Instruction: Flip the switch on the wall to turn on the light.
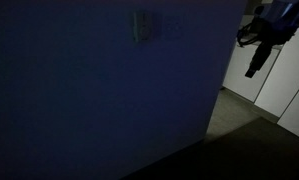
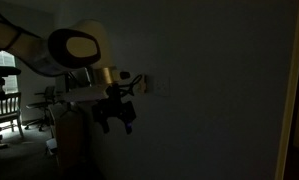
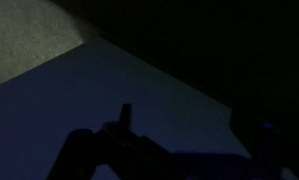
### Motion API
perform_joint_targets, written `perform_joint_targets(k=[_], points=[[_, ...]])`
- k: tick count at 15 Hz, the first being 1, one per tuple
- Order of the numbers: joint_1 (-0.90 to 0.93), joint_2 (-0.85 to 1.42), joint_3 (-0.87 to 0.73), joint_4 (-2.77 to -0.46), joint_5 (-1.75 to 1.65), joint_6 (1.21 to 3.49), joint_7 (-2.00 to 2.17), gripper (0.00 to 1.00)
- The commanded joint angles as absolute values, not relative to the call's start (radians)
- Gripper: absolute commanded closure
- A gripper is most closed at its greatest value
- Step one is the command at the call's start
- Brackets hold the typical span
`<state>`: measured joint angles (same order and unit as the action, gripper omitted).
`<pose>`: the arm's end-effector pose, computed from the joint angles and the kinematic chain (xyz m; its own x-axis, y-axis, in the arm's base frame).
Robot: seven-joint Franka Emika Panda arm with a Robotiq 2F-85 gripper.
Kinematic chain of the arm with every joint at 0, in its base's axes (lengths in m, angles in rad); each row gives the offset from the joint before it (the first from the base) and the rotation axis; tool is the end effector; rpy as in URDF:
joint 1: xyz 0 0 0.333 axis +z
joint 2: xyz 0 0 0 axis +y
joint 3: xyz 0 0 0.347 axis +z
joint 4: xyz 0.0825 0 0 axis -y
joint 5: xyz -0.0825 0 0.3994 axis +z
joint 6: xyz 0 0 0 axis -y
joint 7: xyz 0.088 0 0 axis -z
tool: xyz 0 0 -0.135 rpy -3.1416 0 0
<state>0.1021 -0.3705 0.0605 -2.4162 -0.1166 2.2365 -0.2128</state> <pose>0.4512 0.0689 0.4613 0.8901 0.4293 0.1531 0.4061 -0.8995 0.1611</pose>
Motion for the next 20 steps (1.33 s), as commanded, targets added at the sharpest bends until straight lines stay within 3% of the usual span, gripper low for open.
perform_joint_targets(k=[1,7,13,20], points=[[0.107,-0.291,0.085,-2.369,-0.217,2.34,-0.265,0.0],[0.144,-0.164,0.055,-2.247,-0.241,2.346,-0.541,0.0],[0.129,-0.22,0.086,-2.303,-0.268,2.354,-0.418,0.0],[0.138,-0.118,0.076,-2.233,-0.353,2.541,-0.637,0.0]])
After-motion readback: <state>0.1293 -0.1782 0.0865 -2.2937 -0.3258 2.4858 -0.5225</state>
